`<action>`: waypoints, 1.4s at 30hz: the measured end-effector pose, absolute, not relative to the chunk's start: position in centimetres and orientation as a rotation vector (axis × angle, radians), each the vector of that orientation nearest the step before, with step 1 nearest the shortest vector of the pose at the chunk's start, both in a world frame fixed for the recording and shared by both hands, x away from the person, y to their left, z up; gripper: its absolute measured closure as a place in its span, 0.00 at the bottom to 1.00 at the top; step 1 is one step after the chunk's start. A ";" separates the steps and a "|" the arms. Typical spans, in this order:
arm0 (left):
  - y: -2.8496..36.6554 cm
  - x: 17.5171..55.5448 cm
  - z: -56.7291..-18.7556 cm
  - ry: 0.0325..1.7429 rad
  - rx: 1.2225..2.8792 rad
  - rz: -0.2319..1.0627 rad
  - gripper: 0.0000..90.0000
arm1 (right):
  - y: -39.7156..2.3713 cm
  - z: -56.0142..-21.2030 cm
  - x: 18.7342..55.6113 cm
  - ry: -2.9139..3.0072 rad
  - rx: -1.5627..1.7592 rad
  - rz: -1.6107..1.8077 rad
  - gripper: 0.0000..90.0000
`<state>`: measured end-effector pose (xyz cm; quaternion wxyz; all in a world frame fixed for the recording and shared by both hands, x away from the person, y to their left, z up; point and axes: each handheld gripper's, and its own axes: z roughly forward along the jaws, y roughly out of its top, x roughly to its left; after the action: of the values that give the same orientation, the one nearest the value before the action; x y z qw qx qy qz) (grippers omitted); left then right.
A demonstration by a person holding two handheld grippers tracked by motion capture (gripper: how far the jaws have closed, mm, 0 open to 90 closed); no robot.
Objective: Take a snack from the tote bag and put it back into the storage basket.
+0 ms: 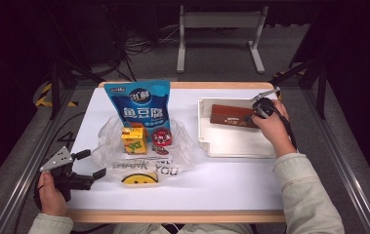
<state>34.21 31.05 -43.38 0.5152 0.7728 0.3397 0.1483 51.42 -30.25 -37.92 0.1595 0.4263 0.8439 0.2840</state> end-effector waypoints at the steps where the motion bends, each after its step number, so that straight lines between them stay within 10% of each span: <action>1: 31.1 34.2 -43.4 0.817 1.855 0.355 0.01 | -30.3 -37.9 51.5 2.406 1.221 0.813 1.00; 19: 31.1 34.1 -43.3 0.821 1.844 0.357 0.01 | -30.1 -37.4 51.3 2.371 1.215 0.876 0.93; 28: 31.1 34.3 -43.3 0.824 1.830 0.356 0.01 | -28.3 -34.8 50.0 2.303 1.138 1.081 0.57; 42: 31.0 34.5 -43.4 0.822 1.828 0.351 0.01 | -24.2 -31.0 48.8 2.280 0.953 1.304 0.35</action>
<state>34.50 31.03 -43.36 0.5256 0.7644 0.3435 0.1466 48.80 -24.22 -30.98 0.1731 0.3359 0.8037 0.4596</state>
